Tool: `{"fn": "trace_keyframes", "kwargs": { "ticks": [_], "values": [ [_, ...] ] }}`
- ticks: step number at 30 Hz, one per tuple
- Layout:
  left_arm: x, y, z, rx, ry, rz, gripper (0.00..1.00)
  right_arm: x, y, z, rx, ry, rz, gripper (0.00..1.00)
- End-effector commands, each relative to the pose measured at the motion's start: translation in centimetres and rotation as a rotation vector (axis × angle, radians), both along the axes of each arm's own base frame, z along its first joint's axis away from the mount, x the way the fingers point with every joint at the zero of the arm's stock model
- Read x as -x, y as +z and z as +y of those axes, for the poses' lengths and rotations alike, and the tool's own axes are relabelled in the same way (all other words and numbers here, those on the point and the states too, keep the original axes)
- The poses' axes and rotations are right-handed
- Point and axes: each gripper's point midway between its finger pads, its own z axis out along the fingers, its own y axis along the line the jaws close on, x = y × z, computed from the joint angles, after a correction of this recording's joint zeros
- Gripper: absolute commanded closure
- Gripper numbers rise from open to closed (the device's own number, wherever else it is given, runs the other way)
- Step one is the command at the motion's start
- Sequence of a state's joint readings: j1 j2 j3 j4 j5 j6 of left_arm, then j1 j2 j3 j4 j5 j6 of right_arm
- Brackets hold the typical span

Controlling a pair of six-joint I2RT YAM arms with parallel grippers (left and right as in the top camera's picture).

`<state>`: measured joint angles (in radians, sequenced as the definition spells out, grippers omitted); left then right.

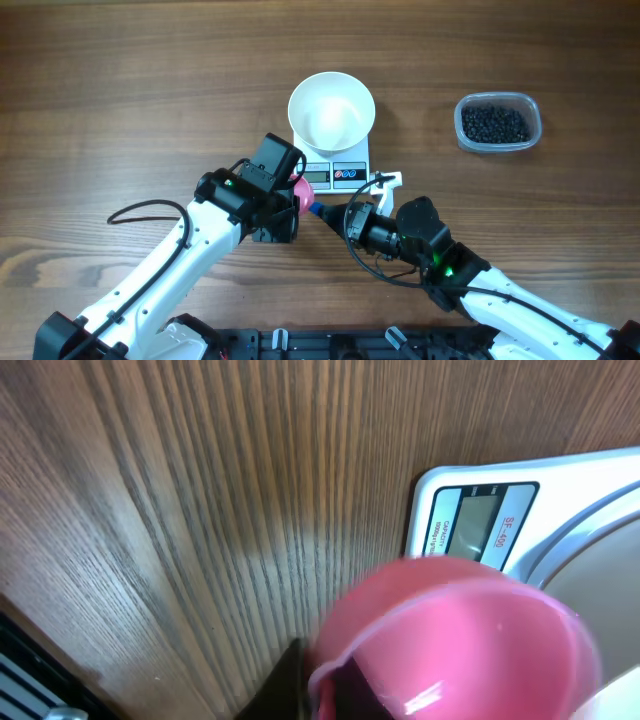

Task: Scoop item into bowl and weigh 150g on scale
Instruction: 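Release the left gripper and pull the scoop right with the right gripper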

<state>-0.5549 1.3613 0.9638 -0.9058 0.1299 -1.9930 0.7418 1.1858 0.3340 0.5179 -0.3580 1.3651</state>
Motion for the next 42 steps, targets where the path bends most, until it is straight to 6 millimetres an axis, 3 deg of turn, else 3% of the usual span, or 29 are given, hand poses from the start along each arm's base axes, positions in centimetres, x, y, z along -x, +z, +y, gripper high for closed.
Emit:
{"fn": "trace_keyframes", "kwargs": {
  "ticks": [1,3,8,11,14,20,27,28,29,33,35,37,42],
  "values": [
    [0.2,-0.1,0.3,-0.016,0.011,0.001,0.35,-0.3,0.9,0.4,0.009,0.01,-0.069,0.96],
    [0.3,-0.1,0.4,-0.021,0.012,0.01,0.0,-0.7,0.7,0.1,0.063,0.016,-0.147,0.95],
    [0.7,-0.2,0.6,-0.03,0.011,0.023,0.0,-1.2,0.6,-0.4,0.126,0.032,-0.252,0.95],
    [1.0,-0.3,0.9,-0.04,0.011,0.038,0.0,-2.1,-0.3,-1.9,0.187,0.01,-0.26,0.95],
    [1.5,-0.5,1.3,-0.064,0.007,0.054,0.0,-2.2,-1.1,-4.0,0.254,-0.001,-0.241,0.96],
    [2.4,-0.7,1.9,-0.087,0.006,0.091,0.0,-0.6,0.4,-8.4,0.313,-0.035,-0.217,0.95],
    [2.5,-0.7,2.0,-0.09,0.005,0.097,0.0,1.3,3.6,-15.8,0.543,-0.195,-0.279,0.95],
    [2.4,-0.7,1.9,-0.088,-0.008,0.088,0.04,1.3,4.4,-16.5,0.564,-0.218,-0.298,0.95],
    [2.1,-0.6,1.7,-0.086,-0.046,0.068,0.13,1.4,5.2,-17.1,0.579,-0.239,-0.317,0.96],
    [-0.9,0.2,-0.3,-0.058,-0.344,-0.135,0.73,1.2,8.1,-18.2,0.597,-0.308,-0.38,0.96],
    [-2.3,0.9,-1.2,-0.063,-0.49,-0.246,0.88,1.0,8.7,-18.6,0.594,-0.344,-0.381,0.96],
    [-3.7,1.6,-2.1,-0.075,-0.62,-0.355,0.96,0.8,9.0,-19.2,0.603,-0.379,-0.379,0.96],
    [-6.3,3.3,-3.7,-0.157,-0.94,-0.599,0.96,0.3,9.0,-20.4,0.586,-0.484,-0.324,0.96]
  ]
}}
